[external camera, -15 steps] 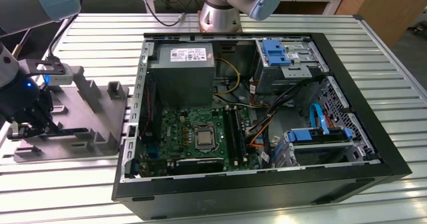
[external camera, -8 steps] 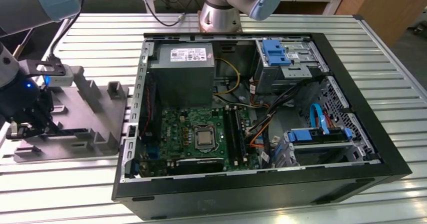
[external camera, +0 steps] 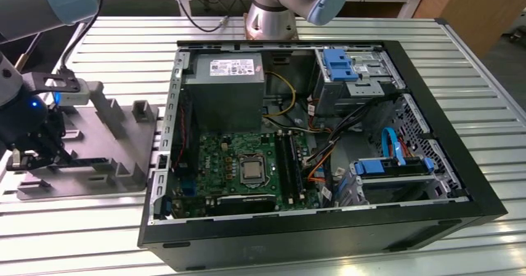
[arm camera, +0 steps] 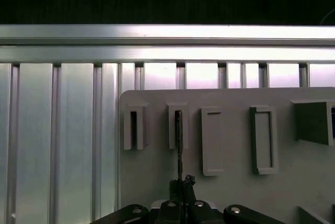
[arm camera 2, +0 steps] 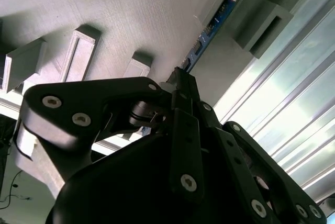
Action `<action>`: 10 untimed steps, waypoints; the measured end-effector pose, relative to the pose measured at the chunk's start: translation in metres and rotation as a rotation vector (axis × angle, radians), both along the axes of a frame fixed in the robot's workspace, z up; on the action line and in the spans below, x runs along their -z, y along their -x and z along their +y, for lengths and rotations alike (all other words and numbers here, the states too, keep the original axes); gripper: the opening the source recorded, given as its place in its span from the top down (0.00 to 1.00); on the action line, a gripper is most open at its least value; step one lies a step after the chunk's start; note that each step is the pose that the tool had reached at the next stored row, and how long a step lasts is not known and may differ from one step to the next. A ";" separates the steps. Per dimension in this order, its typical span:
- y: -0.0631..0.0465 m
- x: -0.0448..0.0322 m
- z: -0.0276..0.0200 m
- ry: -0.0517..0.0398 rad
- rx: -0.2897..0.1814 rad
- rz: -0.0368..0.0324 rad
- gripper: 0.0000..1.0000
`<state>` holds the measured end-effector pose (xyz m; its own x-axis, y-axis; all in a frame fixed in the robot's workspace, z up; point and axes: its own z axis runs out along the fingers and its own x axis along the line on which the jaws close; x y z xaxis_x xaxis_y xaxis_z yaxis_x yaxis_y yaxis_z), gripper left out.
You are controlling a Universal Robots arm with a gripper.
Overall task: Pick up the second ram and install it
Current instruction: 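Pick up the second ram and move it above second insertion slot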
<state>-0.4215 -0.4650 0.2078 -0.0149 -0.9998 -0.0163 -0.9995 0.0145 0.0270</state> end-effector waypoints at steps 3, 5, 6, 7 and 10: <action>0.000 -0.0001 0.0000 0.0001 0.002 0.0001 0.89; 0.000 -0.0001 0.0000 0.0001 0.002 0.0002 0.89; 0.000 -0.0001 0.0000 0.0001 0.002 0.0002 0.89; 0.000 -0.0001 0.0000 0.0001 0.002 0.0002 0.89; 0.000 -0.0001 0.0000 0.0001 0.002 0.0002 0.89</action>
